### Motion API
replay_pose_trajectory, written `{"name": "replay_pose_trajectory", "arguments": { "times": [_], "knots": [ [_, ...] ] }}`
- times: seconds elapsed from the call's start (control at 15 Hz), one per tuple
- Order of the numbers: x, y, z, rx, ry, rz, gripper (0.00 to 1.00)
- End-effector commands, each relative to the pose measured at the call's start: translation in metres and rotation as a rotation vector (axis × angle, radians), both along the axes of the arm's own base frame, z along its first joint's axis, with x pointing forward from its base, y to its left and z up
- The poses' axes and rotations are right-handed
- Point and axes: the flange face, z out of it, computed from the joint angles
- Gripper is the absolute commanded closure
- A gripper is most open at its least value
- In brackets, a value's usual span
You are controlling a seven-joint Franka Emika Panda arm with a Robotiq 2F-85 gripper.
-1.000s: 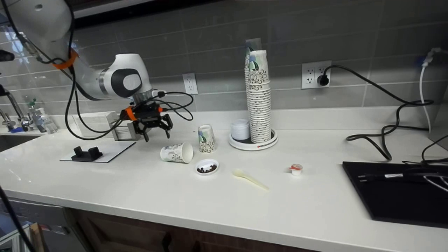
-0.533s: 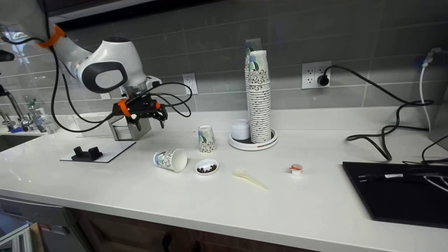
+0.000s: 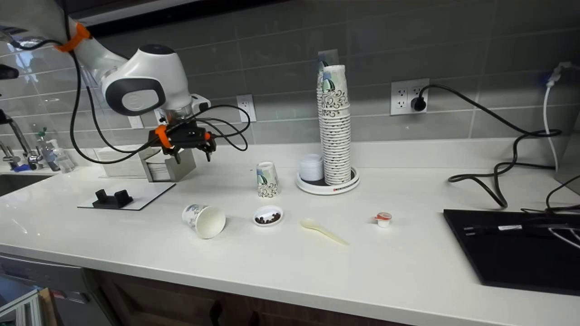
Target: Remove a cup from the small stack and place it upright
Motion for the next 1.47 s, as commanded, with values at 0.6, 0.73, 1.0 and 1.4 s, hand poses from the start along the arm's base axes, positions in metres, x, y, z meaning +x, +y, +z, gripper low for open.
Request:
{"name": "replay_pose_trajectory", "arguments": {
  "times": [0.6, 0.73, 1.0, 1.4],
  "knots": [
    [-0.046, -0.03, -0.034, -0.088, 0.544, -0.339, 0.0],
    [-0.053, -0.048, -0.037, -0.104, 0.565, -0.451, 0.0],
    [-0.066, -0.083, -0.041, -0.155, 0.583, -0.665, 0.0],
    [-0.077, -0.118, -0.048, -0.227, 0.609, -0.883, 0.0]
  ]
}}
